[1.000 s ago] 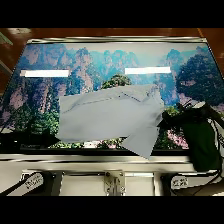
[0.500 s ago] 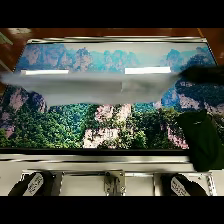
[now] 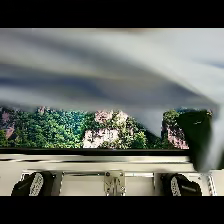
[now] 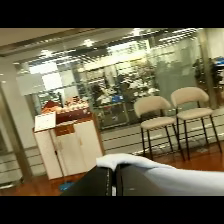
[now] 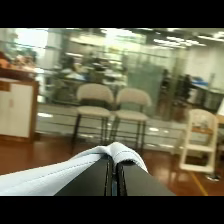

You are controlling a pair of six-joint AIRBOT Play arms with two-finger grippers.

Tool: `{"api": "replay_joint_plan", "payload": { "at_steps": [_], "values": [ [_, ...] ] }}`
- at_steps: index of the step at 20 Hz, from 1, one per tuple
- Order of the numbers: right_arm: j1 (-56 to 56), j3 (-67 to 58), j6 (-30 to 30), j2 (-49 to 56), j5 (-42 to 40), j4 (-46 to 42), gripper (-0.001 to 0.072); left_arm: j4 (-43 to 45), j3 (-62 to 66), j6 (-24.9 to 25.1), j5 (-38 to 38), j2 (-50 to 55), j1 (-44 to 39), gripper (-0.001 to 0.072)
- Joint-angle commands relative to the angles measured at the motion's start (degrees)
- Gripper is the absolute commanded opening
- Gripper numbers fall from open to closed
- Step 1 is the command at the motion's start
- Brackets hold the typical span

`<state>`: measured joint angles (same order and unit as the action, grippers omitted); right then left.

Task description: Fold the shirts.

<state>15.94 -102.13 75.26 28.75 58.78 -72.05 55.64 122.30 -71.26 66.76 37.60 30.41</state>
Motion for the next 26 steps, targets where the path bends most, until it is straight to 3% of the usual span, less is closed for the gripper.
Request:
{"api": "replay_joint_plan", "payload": {
  "at_steps": [1,5,9,12,15,18,20,23,26],
  "values": [
    [0.0,-1.0,2.9,-3.2,12.5,-6.8,0.0068,6.8,0.7,-3.1,12.3,-3.4,-0.1,0.0036],
    [0.0,-0.9,2.9,-1.3,20.3,-8.5,0.0068,7.0,-7.3,-1.2,16.0,-5.7,-1.6,0.0036],
    [-0.1,0.8,3.0,4.2,35.0,-12.4,0.0068,8.1,-20.8,0.1,18.6,-6.3,-3.8,0.0037],
    [0.0,11.7,4.0,8.3,36.1,-9.7,0.0068,7.9,-35.6,0.1,18.2,-5.9,-3.8,0.0037],
    [-0.1,26.8,2.8,13.7,25.1,-1.4,0.0067,7.9,-51.1,0.1,15.0,-3.6,-3.8,0.0037],
    [-0.1,37.3,2.0,23.4,8.3,5.7,0.0067,7.0,-62.9,0.0,3.3,3.1,-3.8,0.0037],
    [-0.1,38.0,1.7,31.9,2.3,10.5,0.0067,3.1,-64.7,0.1,-2.7,10.6,-3.8,0.0037],
    [-1.2,38.0,-7.0,43.3,-7.0,23.2,0.0067,-6.1,-64.6,1.2,-13.2,22.0,-4.0,0.0038],
    [-7.0,38.0,-10.1,50.1,-22.5,21.3,0.0067,-14.8,-64.6,6.8,-22.5,31.1,-6.8,0.0037]
  ]
}}
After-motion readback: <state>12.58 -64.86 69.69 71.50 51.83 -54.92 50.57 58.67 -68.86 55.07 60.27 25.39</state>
